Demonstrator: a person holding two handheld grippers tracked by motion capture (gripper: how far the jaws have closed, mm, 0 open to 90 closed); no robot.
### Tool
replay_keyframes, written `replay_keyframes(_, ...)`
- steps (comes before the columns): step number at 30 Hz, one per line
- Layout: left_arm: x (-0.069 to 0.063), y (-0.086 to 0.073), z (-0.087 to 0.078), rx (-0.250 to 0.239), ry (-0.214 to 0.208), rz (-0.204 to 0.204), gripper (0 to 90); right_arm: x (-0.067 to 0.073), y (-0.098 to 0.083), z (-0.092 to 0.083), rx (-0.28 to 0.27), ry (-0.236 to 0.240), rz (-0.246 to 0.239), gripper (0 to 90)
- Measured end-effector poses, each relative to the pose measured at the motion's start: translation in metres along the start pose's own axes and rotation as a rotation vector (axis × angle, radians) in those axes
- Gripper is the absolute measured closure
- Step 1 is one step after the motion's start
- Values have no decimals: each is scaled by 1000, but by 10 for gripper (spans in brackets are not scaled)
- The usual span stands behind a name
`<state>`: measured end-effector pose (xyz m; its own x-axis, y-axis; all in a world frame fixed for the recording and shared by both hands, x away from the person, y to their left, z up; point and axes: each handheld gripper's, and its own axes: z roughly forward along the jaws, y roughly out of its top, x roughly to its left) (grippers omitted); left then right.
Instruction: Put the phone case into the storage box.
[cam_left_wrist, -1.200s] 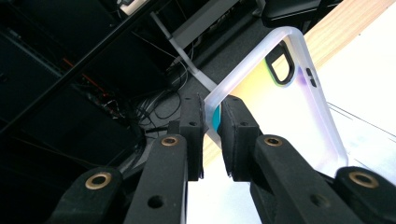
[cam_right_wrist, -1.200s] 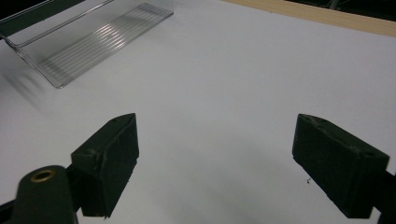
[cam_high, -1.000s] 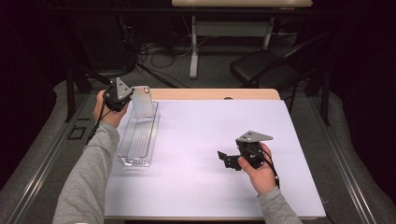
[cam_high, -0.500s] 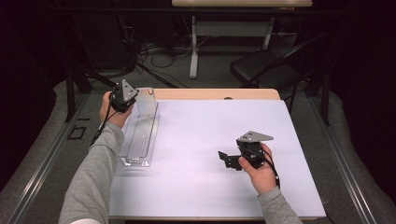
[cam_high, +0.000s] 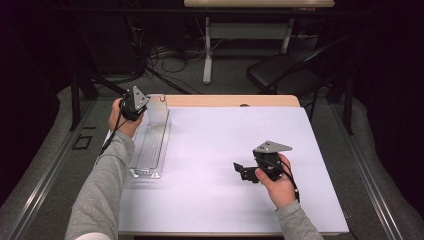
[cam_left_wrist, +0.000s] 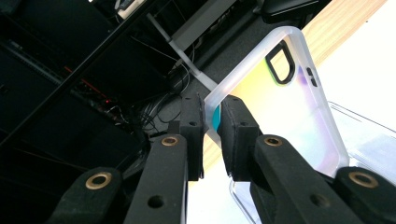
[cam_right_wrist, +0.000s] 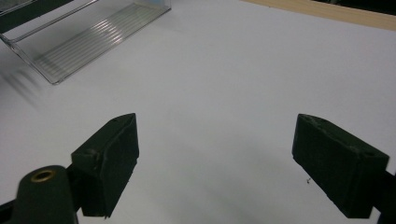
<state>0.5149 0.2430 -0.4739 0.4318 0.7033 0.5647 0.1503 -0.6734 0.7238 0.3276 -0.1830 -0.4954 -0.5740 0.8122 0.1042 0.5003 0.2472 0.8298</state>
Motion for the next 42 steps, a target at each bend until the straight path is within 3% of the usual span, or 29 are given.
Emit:
replay_keyframes(9, 2, -2, 1, 0, -3, 23, 780, 0, 0, 1, 1, -1, -6, 144)
replay_keyframes(42, 3, -8, 8, 19, 13, 5, 679, 0, -2, 3, 10, 0, -2, 145)
